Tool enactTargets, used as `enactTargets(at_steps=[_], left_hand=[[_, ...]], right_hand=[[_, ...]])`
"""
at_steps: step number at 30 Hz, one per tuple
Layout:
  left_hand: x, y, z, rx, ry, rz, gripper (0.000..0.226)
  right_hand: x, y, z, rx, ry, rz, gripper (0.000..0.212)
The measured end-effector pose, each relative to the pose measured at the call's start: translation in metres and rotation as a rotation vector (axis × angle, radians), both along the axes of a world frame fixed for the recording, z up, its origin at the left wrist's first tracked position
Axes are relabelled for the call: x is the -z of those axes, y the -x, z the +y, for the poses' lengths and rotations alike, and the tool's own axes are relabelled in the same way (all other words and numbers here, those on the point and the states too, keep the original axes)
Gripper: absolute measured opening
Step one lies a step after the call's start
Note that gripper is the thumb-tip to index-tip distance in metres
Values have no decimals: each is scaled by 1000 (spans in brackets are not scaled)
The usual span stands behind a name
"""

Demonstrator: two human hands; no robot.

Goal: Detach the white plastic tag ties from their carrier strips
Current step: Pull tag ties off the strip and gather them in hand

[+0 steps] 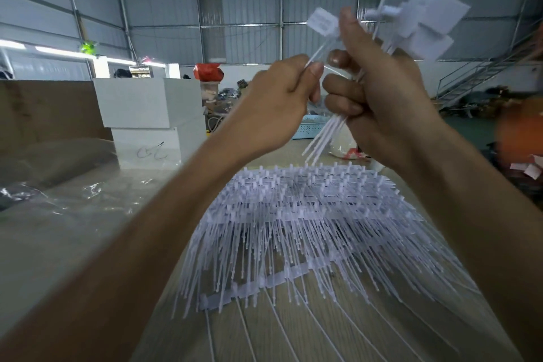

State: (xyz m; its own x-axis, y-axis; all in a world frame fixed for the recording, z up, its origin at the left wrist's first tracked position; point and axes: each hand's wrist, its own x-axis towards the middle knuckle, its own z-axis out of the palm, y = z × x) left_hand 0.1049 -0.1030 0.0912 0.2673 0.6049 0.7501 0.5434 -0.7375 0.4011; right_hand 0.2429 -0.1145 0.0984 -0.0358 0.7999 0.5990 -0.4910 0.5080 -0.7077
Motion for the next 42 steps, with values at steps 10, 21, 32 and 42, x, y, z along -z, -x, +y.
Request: enactTargets(at_steps=[10,21,32,42], left_hand=[[10,-4,-9,-44,236,530,58],[3,4,-11,-148,102,631,28],[16,-28,-15,125,206,106,25],[32,-4,-14,42,47,-123,21]], right_hand=[[10,4,6,170,135,-124,13],[8,10,9,-130,230,234,24],[4,-4,16,77,165,116,34],[22,26,5,107,-91,-374,24]])
